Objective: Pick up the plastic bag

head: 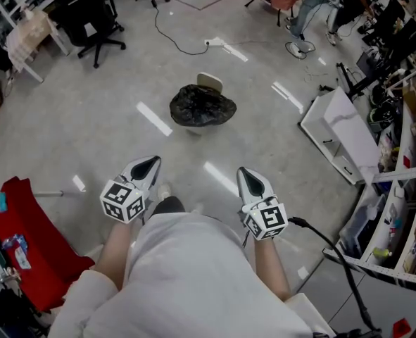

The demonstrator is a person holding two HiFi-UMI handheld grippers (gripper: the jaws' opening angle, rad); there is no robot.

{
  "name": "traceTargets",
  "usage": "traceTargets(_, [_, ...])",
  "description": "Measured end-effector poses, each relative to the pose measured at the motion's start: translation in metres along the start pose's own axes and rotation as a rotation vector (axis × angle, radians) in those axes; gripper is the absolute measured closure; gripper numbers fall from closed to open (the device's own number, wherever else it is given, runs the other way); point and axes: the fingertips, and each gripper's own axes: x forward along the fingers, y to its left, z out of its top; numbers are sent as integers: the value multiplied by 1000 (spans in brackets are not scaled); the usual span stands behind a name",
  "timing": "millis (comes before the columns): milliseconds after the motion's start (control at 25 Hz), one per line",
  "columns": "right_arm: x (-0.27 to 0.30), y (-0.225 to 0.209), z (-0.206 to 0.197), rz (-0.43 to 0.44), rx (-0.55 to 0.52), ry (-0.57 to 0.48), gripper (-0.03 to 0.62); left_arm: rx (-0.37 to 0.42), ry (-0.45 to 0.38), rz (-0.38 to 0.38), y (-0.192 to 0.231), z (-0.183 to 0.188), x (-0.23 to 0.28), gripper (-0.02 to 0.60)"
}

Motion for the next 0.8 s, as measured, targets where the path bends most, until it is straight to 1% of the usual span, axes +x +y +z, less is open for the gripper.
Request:
traceTargets(200, [4, -15, -5, -10, 22, 8, 592, 17, 17, -7, -1, 3, 17, 577])
traceTargets(400, [19, -31, -5, -34, 24, 14, 592, 39, 7, -17, 12, 15, 38, 577])
traceTargets(560, [38, -48, -4, -62, 23, 25, 592, 43, -2, -22, 32, 26, 58, 577])
traceTargets(800, [82, -68, 3, -100, 34, 40, 592, 48, 13, -49, 73, 45, 92, 577])
